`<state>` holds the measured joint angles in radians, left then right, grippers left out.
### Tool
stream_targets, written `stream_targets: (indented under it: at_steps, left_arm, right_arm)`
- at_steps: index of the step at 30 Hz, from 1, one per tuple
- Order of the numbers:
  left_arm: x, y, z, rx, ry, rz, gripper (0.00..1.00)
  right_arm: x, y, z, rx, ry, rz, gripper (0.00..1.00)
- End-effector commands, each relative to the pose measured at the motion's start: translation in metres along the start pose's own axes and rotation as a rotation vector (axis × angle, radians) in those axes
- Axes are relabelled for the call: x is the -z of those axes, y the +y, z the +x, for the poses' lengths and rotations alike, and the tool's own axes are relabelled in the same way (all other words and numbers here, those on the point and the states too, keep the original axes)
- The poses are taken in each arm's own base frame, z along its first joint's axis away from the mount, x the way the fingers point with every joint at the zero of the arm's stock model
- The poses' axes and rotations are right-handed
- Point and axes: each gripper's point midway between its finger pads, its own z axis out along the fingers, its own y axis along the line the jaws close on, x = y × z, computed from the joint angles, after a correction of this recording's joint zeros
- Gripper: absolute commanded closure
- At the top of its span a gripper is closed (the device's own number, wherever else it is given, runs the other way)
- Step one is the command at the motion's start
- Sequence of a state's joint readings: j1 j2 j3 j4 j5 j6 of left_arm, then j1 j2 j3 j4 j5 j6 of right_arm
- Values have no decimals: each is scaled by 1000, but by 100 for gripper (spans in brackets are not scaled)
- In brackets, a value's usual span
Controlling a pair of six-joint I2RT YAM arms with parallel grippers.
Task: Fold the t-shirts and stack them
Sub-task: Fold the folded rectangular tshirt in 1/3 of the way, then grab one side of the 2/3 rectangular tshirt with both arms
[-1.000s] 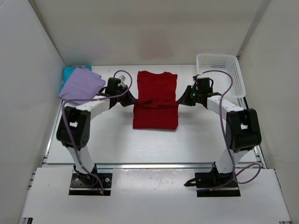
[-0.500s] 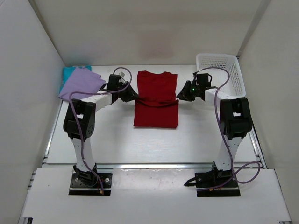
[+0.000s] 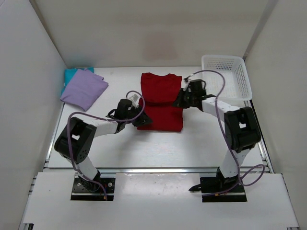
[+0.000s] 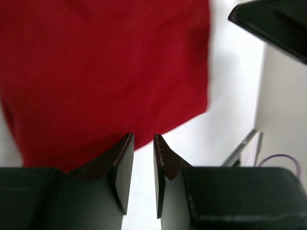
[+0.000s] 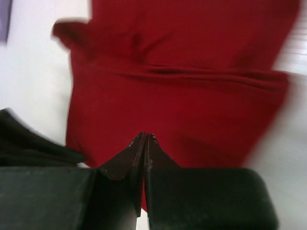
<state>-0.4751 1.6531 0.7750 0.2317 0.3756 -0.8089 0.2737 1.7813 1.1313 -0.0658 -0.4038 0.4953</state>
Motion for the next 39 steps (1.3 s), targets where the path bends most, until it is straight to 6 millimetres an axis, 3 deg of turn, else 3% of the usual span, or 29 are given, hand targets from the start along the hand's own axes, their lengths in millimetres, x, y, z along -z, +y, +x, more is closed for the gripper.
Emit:
stream_targets:
  at_steps: [1,3,5,6,8,9,12,13,16,20,21,22,23,25,26,27,29,30,32,38,39]
  left_arm:
    - [-3,11,8,4,7,2,67]
    - [-2,17,17,-3,22,-12,67]
    - [3,27,22,5,20,-31,67]
    - [3,30,24,4,22,-35,67]
    - [8,39,35,15,37,-52,67]
    - [10,41,33,13,29,-55,67]
    - [16,46,43,44,42,-43,67]
    - [16,45,44,46,42,-38,67]
    - [22,28,38,30,31,2,67]
    - [33,-9,13,15,-43,72,67]
    - [36,-19,1,22,-75,97,66]
    - [36,-27,-4,19,-93,117,66]
    - [36,-37,-14,15,-114,139,66]
    - [27,-41,-30,12,-123,132,66]
    - [25,-38,-33,25,-121,130,67]
    - [19,-36,-35,40,-116,136,67]
    - [13,-26,-27,77,-71,145,68]
    - [13,-19,-20,83,-64,137,68]
    - [14,0,-4,97,-52,88,69]
    - [14,51,33,142,4,-9,70]
    - [15,58,35,151,3,-27,69]
  right_arm:
    - [-36,40,12,123,62,-89,100]
    - [-51,43,15,129,94,-96,100]
    - [-66,43,-5,144,86,-95,99]
    - [-77,26,4,115,128,-67,100]
    - [-95,19,-20,109,113,-59,100]
    - [-99,18,-20,104,120,-59,100]
    - [-104,17,-51,87,68,-83,100]
    - [-108,13,-48,83,85,-79,100]
    - [-98,20,-61,105,80,-77,100]
    - [-41,35,-85,147,-35,-39,100]
    - [-21,35,-81,132,-59,-30,100]
    - [-18,24,-63,93,-52,-29,99]
    - [1,43,-72,114,-114,-89,97]
    - [21,25,-36,38,-91,-81,98]
    - [25,33,-34,42,-111,-124,99]
    - [29,21,-8,-10,-81,-115,100]
    - [33,12,33,-56,-37,-149,100]
    - [39,13,36,-56,-50,-157,100]
    - [40,-3,70,-91,-9,-132,99]
    - [36,-38,118,-166,70,-80,100]
    - [37,-43,119,-174,59,-66,100]
